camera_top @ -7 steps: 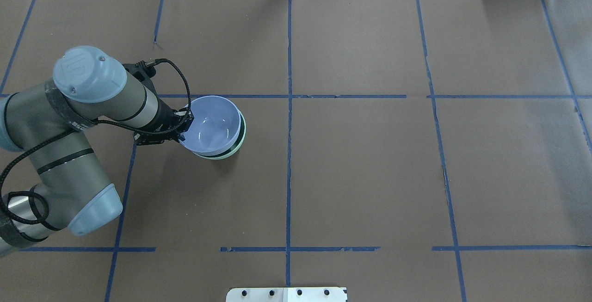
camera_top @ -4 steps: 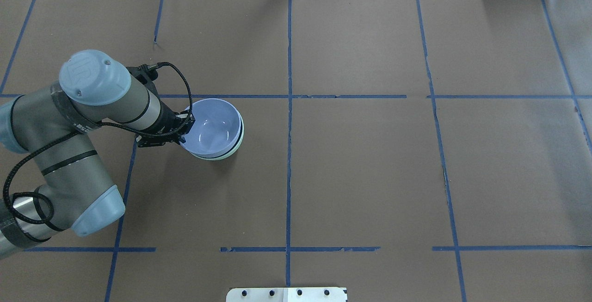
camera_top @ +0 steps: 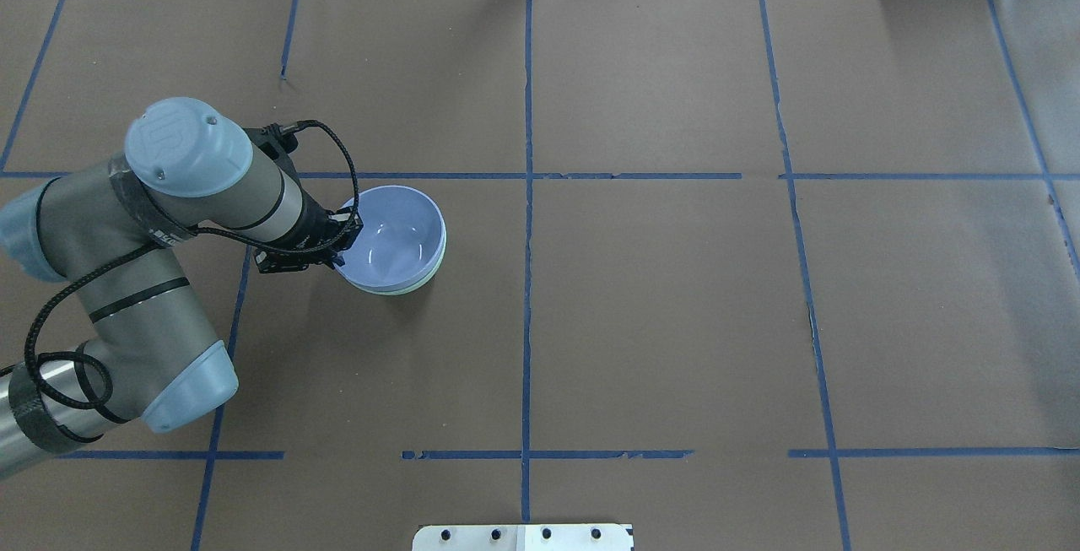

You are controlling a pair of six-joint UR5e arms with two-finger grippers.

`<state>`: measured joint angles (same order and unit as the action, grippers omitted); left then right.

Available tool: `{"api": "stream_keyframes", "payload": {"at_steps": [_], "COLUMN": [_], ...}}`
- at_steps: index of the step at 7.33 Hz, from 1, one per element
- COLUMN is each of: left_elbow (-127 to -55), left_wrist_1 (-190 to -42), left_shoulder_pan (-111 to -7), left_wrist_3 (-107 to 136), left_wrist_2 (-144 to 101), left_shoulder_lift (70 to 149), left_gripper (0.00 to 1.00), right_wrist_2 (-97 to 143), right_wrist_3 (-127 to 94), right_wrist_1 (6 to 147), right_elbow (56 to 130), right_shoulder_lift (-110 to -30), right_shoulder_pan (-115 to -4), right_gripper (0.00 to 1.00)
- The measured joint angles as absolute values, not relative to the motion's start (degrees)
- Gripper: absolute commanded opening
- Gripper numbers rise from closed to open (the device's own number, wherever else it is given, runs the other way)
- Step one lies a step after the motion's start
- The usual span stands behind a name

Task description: Stack blue bowl on green bowl

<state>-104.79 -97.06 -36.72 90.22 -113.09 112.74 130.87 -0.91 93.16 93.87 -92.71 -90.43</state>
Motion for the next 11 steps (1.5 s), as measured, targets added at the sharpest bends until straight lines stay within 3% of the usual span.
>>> {"api": "stream_keyframes", "payload": {"at_steps": [6,11], "left_elbow": [-110.0,-111.0], "left_wrist_1": [-97.0,-96.8], "left_shoulder_pan": [-41.4,-63.9], "left_wrist_3": [85.8,34.4], "left_wrist_2": [-113.5,-126.4], "left_shoulder_lift": [110.6,93.0], "left_gripper": [1.00,1.00], "right_wrist_2": [130.9,130.9], "right_wrist_3": [-0.9,-1.0], "right_wrist_1": [93.2,93.2], "right_elbow": [93.9,93.9], "right_shoulder_lift": [-92.7,-92.7], "right_shoulder_pan": [-90.4,-90.4], "right_gripper": [1.00,1.00]}}
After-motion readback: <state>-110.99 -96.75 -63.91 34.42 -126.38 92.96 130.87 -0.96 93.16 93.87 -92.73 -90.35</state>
